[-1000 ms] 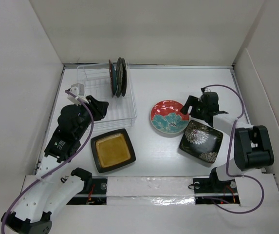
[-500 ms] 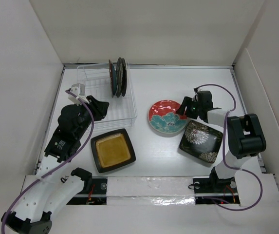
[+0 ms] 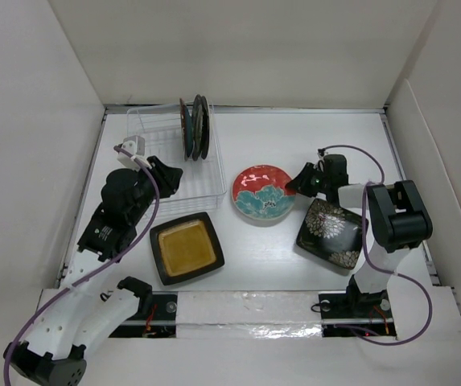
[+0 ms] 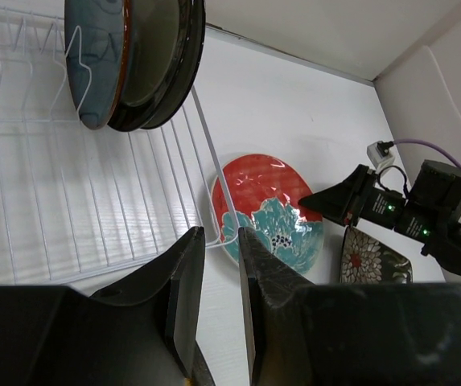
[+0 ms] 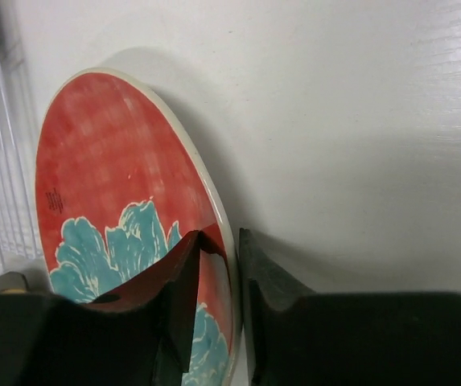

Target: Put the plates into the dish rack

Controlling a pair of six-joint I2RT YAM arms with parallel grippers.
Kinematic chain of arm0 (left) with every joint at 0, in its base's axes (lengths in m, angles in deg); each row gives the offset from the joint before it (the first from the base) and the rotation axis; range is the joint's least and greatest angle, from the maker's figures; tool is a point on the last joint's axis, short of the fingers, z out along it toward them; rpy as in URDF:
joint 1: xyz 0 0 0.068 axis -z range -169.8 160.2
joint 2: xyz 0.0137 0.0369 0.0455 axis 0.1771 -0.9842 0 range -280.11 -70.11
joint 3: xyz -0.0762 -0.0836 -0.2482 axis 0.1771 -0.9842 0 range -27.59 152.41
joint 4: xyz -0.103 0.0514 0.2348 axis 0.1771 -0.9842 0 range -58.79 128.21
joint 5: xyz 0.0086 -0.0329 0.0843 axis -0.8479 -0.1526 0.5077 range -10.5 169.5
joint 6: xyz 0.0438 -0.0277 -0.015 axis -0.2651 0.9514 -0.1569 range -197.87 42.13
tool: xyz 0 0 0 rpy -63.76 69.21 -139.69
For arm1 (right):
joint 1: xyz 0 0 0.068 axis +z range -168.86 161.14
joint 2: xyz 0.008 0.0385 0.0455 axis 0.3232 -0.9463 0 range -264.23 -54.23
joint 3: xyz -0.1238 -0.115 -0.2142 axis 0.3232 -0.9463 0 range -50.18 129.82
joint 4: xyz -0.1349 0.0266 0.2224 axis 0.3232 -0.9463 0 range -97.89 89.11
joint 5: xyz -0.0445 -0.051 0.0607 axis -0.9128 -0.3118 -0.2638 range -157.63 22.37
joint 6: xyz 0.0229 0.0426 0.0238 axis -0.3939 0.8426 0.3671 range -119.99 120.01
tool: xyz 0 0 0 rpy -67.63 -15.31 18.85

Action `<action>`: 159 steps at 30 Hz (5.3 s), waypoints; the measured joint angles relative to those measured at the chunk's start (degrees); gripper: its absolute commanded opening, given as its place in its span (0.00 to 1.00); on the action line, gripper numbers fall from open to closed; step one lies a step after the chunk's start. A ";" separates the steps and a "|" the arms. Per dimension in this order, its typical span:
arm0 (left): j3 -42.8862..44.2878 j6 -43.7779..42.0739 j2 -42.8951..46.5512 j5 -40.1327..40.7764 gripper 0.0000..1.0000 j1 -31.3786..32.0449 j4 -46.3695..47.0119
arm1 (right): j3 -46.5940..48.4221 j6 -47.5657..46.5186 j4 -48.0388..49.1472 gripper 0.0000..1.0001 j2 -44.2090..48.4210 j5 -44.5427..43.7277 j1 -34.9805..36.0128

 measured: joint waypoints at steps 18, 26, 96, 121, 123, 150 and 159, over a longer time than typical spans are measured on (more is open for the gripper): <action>-0.02 -0.87 -0.13 0.48 0.21 -0.96 0.42 | -9.84 6.93 0.57 0.00 26.40 -4.55 -1.05; -0.02 -0.26 -0.15 1.90 0.16 -1.70 0.44 | 7.45 1.99 -12.20 0.00 37.13 -17.64 9.40; 5.07 1.53 11.37 15.02 0.17 6.25 3.15 | 103.51 -70.49 3.56 0.00 -48.26 -74.66 49.35; 0.94 10.29 -1.73 17.81 0.26 -1.18 -3.48 | 87.84 -64.87 2.91 0.00 -41.20 -69.26 49.35; -0.26 11.82 -2.82 17.35 0.26 -4.52 -2.51 | 91.47 -63.08 -0.15 0.00 -42.53 -69.31 49.24; -1.18 8.31 -29.44 3.04 0.33 -31.32 0.39 | 87.36 -48.74 3.08 0.15 -40.46 -66.69 46.07; -3.78 5.60 -29.55 -0.61 0.00 -29.62 3.54 | 80.11 -46.12 3.41 0.15 -36.79 -66.25 47.04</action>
